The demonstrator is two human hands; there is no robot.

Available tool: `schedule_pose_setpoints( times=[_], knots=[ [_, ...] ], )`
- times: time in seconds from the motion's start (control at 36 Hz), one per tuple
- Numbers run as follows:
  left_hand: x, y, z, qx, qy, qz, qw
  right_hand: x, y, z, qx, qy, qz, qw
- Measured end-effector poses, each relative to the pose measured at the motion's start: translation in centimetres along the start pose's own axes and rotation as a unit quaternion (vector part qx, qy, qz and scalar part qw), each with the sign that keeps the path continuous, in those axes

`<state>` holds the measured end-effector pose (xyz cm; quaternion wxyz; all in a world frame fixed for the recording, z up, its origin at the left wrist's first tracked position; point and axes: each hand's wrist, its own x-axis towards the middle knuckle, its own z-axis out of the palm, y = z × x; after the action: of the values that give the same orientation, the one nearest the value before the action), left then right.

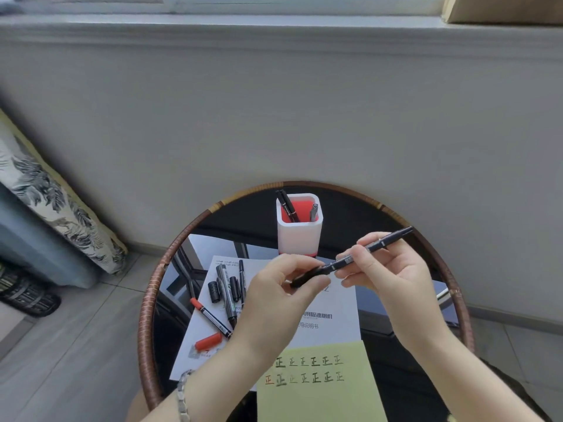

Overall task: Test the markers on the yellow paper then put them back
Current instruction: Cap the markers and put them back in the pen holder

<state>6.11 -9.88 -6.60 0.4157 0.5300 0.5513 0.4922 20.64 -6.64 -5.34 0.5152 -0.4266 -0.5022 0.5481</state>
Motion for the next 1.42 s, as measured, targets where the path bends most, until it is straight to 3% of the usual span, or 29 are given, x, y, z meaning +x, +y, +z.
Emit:
schedule_pose_setpoints(
  times=[0.17,0.28,0.58,0.78,0.89,0.97,1.03,1.11,1.19,1.33,1.42],
  knots=[
    [0.2,0.3,0.1,0.004,-0.009,0.02,1.0,-0.2,-0.3,-0.4,0.069,-0.019,0.087,0.994],
    [0.3,0.6,0.4,-0.016,-0.006,0.005,1.0,-0.6,0.1,-0.5,0.057,-0.029,0.099,0.993],
    [0.4,-0.1,0.7,0.06,-0.033,0.024,0.997,-0.6,0.5,-0.7,0.046,-0.027,0.109,0.993],
    [1.0,0.2,0.4,-0.024,-0.061,-0.061,0.996,-0.5,0.6,-0.9,0.031,-0.048,0.036,0.998],
    [1.5,-0.5,0.0,-0.058,-0.082,-0.137,0.986,-0.1,1.4,-0.7,-0.003,-0.062,0.061,0.996],
    [1.7,-1.7,-0.4,-0.013,-0.051,-0.129,0.99,1.1,1.5,0.1,0.022,-0.077,0.128,0.988],
    [1.8,-2.7,-1.1,0.052,0.003,-0.111,0.992,2.2,0.9,0.8,0.054,-0.049,0.111,0.991],
    [1.6,-3.9,-2.9,0.15,0.071,-0.098,0.981,4.5,-0.4,1.4,-0.075,0.04,-0.065,0.994],
    [1.0,-5.3,-4.8,0.216,0.098,-0.106,0.966,6.9,-0.6,2.3,-0.236,0.065,-0.21,0.946],
    [0.4,-7.0,-6.7,0.275,0.118,-0.144,0.943,10.0,2.7,3.7,-0.436,0.017,-0.218,0.873],
    [0.5,-7.6,-7.0,0.3,0.112,-0.157,0.934,10.4,3.6,3.7,-0.466,0.004,-0.183,0.866]
  ],
)
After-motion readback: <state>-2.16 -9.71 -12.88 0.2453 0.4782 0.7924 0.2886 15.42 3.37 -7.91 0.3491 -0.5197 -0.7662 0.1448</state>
